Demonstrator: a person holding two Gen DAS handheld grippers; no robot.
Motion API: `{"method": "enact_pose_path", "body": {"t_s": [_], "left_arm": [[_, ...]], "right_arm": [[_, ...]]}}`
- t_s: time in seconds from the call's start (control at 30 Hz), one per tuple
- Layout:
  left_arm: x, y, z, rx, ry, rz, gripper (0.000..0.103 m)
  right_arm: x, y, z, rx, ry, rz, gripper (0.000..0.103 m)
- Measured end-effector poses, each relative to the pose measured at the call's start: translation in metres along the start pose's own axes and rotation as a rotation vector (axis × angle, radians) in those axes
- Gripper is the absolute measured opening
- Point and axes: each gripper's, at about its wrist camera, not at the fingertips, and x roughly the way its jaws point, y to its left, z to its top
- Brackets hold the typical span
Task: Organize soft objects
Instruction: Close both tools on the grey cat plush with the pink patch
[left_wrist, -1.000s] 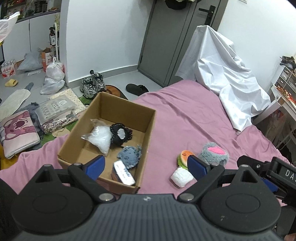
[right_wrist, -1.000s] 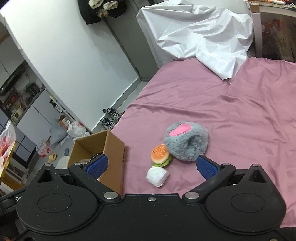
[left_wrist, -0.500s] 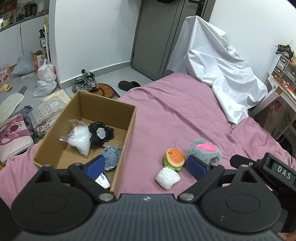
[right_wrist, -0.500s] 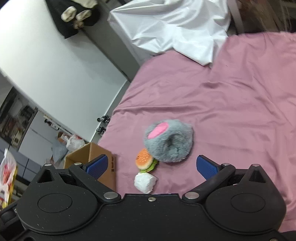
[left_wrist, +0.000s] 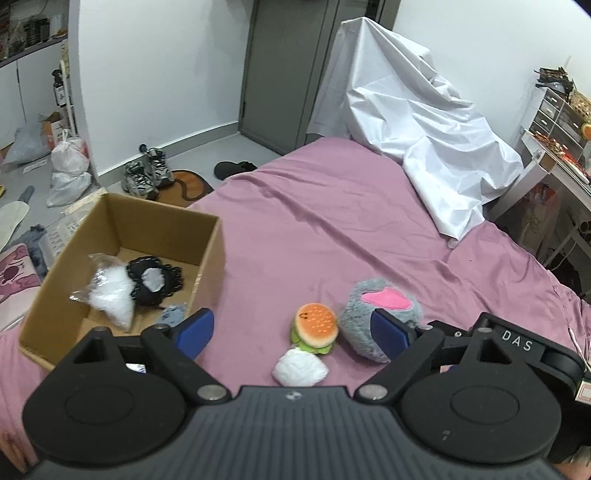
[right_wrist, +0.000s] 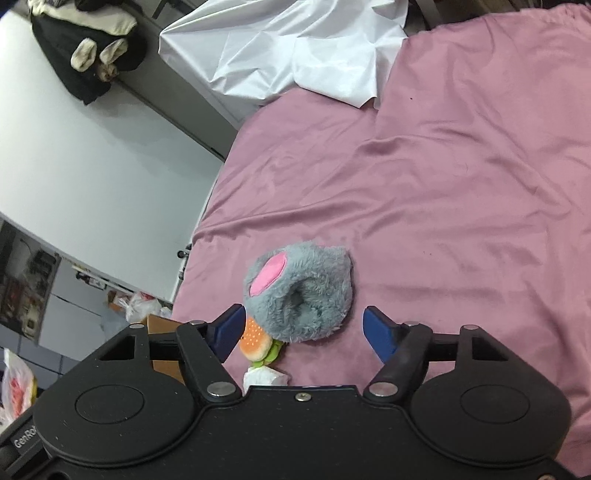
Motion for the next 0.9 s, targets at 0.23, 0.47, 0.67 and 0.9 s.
{"method": "enact_pose_path", "body": {"t_s": [0.23, 0.47, 0.67, 0.9], "left_arm": [[0.019, -0.018, 0.001, 0.032, 0.027, -0.047, 0.076], [0.044, -0.028, -0.003, 0.030, 0.083, -0.088, 0.058], [0.064, -0.043, -0.007, 0.077, 0.111, -0.117, 0.055], [0.085, -0.058, -0.011, 0.114, 0.152, -0.139, 0.055]], "right_arm": [[0.006, -0.009, 0.005, 0.048, 0.009, 0.025, 0.066], [0.014, -0.020, 0.008, 0.101, 0.015, 0.029, 0.057], [0.019, -0.028, 0.010, 0.132, 0.017, 0.026, 0.054], [0.027, -0.038, 0.012, 0.167, 0.030, 0.018, 0.051]]}}
